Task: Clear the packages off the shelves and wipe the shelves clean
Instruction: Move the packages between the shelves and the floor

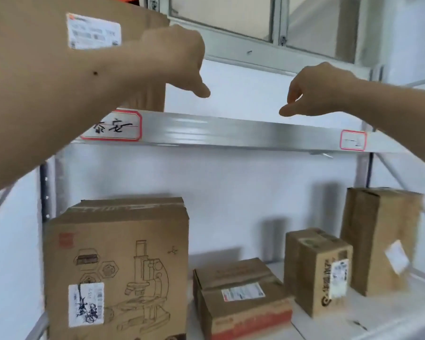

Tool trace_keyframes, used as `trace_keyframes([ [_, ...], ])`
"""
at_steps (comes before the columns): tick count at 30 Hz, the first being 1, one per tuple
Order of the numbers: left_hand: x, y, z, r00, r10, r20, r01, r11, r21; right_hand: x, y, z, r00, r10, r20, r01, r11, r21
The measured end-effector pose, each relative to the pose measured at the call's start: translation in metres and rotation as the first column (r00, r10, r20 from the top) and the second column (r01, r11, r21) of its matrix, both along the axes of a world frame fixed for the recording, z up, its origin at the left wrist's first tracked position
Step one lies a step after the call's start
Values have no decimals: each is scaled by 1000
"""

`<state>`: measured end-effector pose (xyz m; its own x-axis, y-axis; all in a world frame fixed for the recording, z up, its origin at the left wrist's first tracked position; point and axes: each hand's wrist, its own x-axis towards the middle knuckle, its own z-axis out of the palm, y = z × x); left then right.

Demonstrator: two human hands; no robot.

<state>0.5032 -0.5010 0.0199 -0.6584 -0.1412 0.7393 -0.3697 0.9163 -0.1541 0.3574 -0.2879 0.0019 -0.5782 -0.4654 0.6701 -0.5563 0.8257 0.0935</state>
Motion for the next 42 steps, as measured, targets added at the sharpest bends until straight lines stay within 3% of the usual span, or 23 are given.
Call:
trace_keyframes([
  [8,-103,156,-45,941,-309,137,307,951,39,-22,165,-45,966,-258,19,257,965,59],
  [18,-223,361,-153,781,-545,306,505,839,204,-69,384,-139,862,-474,178,447,878,172],
  [32,-407,567,-366,446,-608,657,515,775,367,-195,593,-331,640,-585,498,537,804,255],
  [36,-449,605,-417,302,-596,744,495,765,412,-229,638,-385,571,-607,553,547,784,295],
  [42,-491,673,-502,222,-602,767,469,756,457,-256,714,-462,461,-609,646,559,764,322],
])
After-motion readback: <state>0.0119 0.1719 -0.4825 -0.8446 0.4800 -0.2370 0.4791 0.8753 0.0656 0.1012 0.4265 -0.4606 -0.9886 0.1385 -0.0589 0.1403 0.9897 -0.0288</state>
